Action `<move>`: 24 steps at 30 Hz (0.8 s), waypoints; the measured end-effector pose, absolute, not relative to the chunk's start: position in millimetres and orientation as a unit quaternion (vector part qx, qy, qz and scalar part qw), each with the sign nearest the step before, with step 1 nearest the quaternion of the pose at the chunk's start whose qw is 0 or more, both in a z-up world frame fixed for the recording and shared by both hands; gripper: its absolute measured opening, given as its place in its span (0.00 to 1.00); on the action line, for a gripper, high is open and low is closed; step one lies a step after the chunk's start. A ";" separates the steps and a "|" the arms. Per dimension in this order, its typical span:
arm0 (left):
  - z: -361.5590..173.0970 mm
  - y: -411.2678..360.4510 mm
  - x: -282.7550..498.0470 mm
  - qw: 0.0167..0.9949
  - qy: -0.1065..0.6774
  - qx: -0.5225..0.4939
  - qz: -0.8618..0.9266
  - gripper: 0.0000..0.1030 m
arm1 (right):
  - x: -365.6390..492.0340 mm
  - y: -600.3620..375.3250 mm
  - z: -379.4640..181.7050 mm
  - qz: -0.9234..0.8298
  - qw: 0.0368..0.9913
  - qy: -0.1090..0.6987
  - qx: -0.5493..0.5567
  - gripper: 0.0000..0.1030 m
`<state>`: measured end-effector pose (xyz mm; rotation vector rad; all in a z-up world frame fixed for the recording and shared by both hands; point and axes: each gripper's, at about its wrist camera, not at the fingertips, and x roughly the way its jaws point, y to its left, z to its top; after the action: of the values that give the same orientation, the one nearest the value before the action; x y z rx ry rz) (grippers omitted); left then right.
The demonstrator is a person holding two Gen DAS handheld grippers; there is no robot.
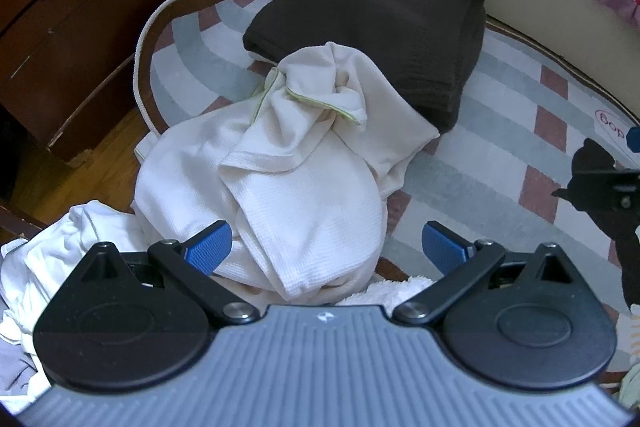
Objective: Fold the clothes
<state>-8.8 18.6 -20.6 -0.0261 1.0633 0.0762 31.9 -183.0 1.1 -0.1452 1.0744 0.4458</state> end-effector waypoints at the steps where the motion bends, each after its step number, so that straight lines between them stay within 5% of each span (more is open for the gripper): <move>1: -21.0 18.9 -8.9 0.861 0.508 -0.014 0.036 1.00 | 31.8 -183.0 0.8 0.211 0.833 0.507 -0.069 1.00; 24: -29.7 24.7 -6.0 0.856 0.515 -0.025 0.041 1.00 | 32.6 -180.1 -5.5 0.218 0.828 0.510 -0.079 1.00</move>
<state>-6.0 24.7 -29.7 -0.0535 1.0831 0.0861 32.6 -180.1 -5.5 -0.1684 1.0837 0.4633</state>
